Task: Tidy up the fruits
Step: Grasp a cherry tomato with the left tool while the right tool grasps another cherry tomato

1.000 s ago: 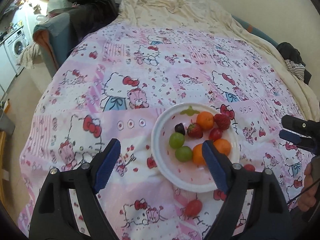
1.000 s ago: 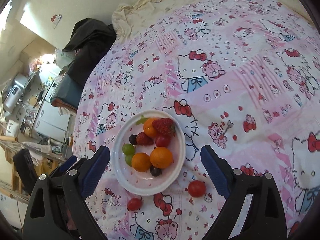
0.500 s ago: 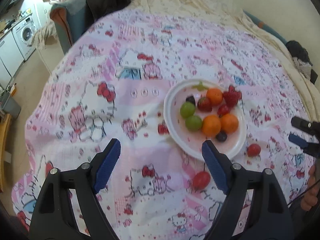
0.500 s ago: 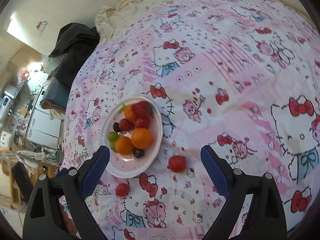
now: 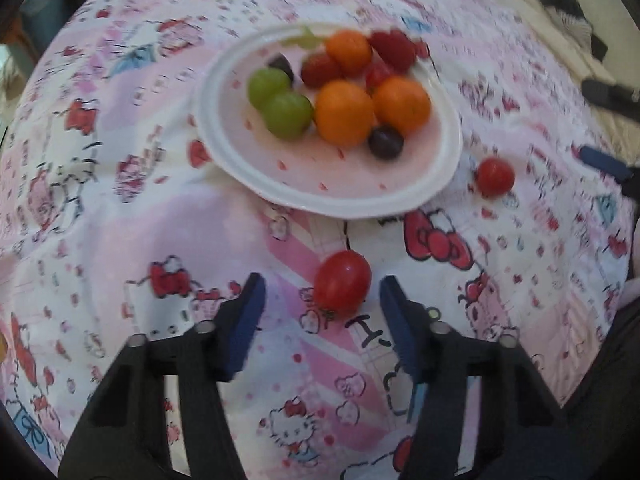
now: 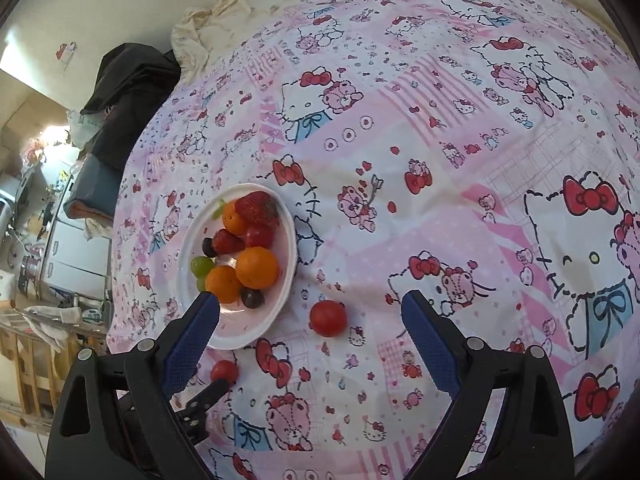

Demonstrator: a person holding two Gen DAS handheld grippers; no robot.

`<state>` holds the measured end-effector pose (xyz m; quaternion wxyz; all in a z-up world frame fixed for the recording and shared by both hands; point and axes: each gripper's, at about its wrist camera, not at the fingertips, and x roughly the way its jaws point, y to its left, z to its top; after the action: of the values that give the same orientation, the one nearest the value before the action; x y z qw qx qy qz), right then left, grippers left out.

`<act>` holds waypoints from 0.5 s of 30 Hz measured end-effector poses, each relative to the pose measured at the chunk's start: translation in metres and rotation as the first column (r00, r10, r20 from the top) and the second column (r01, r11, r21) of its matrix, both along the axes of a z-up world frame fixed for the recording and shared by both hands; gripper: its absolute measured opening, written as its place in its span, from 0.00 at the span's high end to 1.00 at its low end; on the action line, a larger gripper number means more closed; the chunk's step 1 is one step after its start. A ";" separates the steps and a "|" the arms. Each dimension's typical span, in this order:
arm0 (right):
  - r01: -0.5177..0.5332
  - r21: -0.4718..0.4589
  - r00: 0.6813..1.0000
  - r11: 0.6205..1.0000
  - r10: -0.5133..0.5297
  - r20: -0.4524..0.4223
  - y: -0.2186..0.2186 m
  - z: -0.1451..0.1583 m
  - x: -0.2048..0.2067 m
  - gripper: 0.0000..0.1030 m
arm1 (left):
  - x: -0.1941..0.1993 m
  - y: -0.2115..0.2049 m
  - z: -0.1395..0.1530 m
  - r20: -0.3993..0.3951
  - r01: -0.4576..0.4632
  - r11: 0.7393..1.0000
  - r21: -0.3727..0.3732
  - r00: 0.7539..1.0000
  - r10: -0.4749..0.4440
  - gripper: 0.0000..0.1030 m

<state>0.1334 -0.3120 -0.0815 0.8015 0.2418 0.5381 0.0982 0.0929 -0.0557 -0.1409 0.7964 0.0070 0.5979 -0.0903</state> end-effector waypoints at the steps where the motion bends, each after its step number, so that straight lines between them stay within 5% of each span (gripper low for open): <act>1: 0.003 -0.001 1.000 1.000 -0.003 -0.003 -0.001 -0.001 0.000 0.08 | 0.001 -0.002 -0.002 -0.002 0.004 1.000 0.010 1.000 -0.004 0.55; 5: 0.006 0.001 1.000 1.000 -0.006 -0.026 -0.005 -0.006 0.002 0.08 | 0.001 -0.011 -0.002 0.020 0.057 0.998 0.009 0.998 -0.057 0.75; 8: -0.015 -0.007 0.998 1.000 0.015 -0.056 -0.002 -0.015 0.007 0.09 | -0.002 -0.016 0.001 0.036 0.082 0.996 0.027 0.996 -0.083 0.77; 13: -0.086 -0.012 0.987 0.996 0.084 -0.139 0.013 -0.038 0.013 0.39 | -0.008 -0.006 0.019 0.052 0.043 0.999 -0.014 0.998 -0.043 0.77; 15: -0.110 -0.002 0.980 0.994 0.108 -0.167 0.020 -0.045 0.015 0.44 | -0.010 0.001 0.031 0.077 0.013 0.999 -0.037 0.997 -0.010 0.77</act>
<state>0.1482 -0.2918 -0.1270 0.7486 0.2149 0.6160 0.1183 0.0832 -0.0546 -0.1096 0.8183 -0.0010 0.5650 -0.1056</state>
